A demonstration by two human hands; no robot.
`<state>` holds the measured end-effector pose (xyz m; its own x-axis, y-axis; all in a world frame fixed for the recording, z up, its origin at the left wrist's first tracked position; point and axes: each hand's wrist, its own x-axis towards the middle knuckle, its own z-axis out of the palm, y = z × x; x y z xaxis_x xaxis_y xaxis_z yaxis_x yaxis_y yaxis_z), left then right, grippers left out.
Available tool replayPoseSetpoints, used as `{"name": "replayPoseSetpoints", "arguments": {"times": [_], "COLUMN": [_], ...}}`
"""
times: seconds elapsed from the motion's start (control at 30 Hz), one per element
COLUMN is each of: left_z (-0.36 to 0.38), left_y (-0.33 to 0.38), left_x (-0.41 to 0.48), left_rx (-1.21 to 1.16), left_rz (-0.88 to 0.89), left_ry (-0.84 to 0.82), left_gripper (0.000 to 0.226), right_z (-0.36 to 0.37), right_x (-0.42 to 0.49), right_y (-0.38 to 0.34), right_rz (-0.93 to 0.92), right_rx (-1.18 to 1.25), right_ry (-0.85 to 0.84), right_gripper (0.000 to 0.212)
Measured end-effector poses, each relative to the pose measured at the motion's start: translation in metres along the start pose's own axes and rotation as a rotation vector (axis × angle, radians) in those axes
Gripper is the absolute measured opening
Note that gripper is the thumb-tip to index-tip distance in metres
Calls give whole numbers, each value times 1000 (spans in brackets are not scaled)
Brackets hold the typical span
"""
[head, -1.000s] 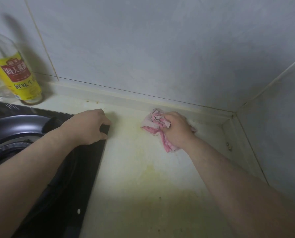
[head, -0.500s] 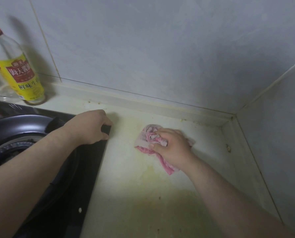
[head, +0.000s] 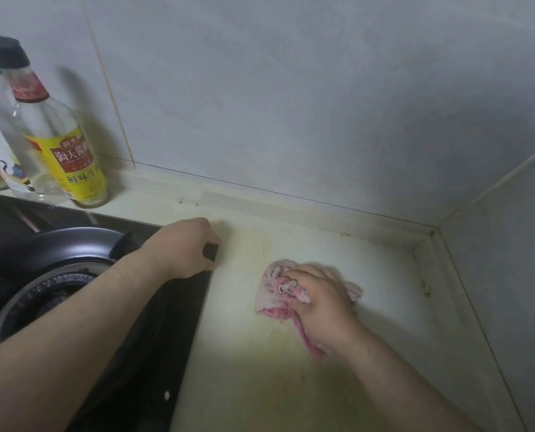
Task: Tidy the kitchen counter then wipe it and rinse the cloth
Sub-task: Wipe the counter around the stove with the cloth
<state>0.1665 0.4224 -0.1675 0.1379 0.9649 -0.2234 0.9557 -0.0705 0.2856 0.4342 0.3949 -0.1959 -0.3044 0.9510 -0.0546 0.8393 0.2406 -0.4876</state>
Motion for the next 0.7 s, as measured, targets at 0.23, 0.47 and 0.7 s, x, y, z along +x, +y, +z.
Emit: {"name": "replayPoseSetpoints", "arguments": {"times": [0.23,0.47,0.7], "left_z": [5,7,6], "left_y": [-4,-5,-3], "left_x": [3,5,4], "left_rx": [-6,-8,1], "left_rz": [14,27,30], "left_ry": [14,34,47], "left_gripper": [41,40,39], "right_z": [5,7,8], "right_x": [51,101,110], "right_y": [-11,-16,-16], "right_rz": [-5,24,9], "right_rx": [-14,-29,-28], "right_ry": [-5,37,57], "right_gripper": [45,46,46]}}
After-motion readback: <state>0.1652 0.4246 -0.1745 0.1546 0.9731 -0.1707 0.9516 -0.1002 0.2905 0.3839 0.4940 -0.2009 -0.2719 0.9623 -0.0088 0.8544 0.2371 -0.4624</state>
